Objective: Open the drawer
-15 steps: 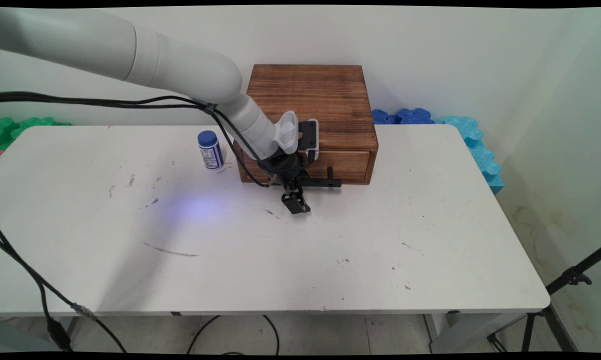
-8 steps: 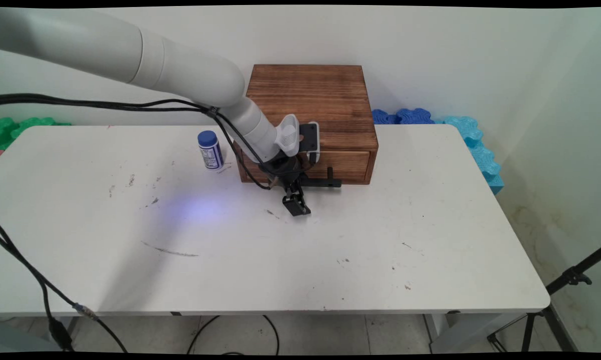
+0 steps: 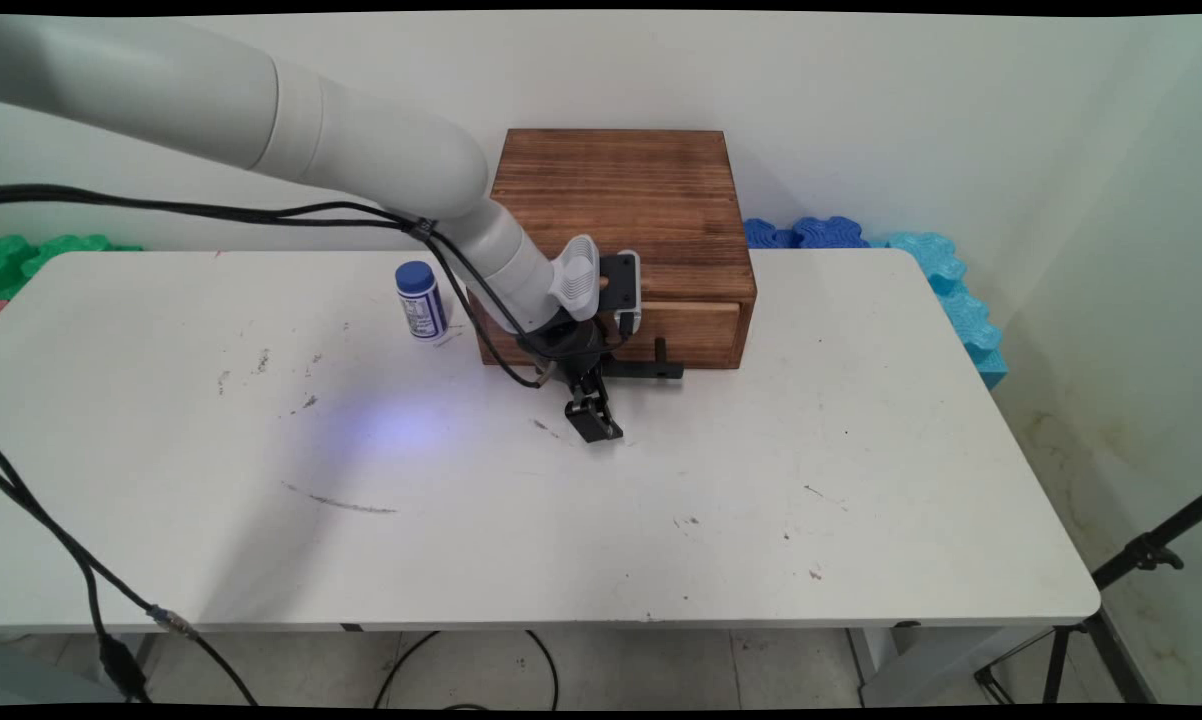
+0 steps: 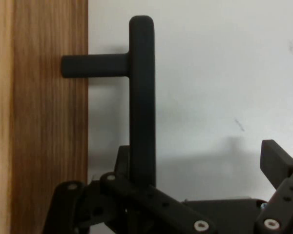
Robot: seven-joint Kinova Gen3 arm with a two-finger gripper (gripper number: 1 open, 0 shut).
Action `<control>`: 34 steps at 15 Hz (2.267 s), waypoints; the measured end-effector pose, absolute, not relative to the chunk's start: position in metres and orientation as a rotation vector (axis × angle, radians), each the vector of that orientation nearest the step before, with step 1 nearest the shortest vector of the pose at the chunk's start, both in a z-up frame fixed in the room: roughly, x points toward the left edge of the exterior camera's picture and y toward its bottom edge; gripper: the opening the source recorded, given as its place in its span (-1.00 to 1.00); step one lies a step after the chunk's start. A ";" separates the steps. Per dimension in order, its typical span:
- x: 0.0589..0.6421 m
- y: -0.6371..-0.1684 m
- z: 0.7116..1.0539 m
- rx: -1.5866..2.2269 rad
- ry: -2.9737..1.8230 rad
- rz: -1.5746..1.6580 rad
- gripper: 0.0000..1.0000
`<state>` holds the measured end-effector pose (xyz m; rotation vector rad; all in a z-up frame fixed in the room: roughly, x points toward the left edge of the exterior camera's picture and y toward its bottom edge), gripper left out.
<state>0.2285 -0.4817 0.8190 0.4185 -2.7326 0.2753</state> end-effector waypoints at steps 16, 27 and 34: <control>0.230 -0.430 0.824 0.326 -2.753 0.220 1.00; 0.215 -0.396 0.817 0.282 -2.761 0.219 1.00; 0.204 -0.373 0.817 0.266 -2.761 0.213 1.00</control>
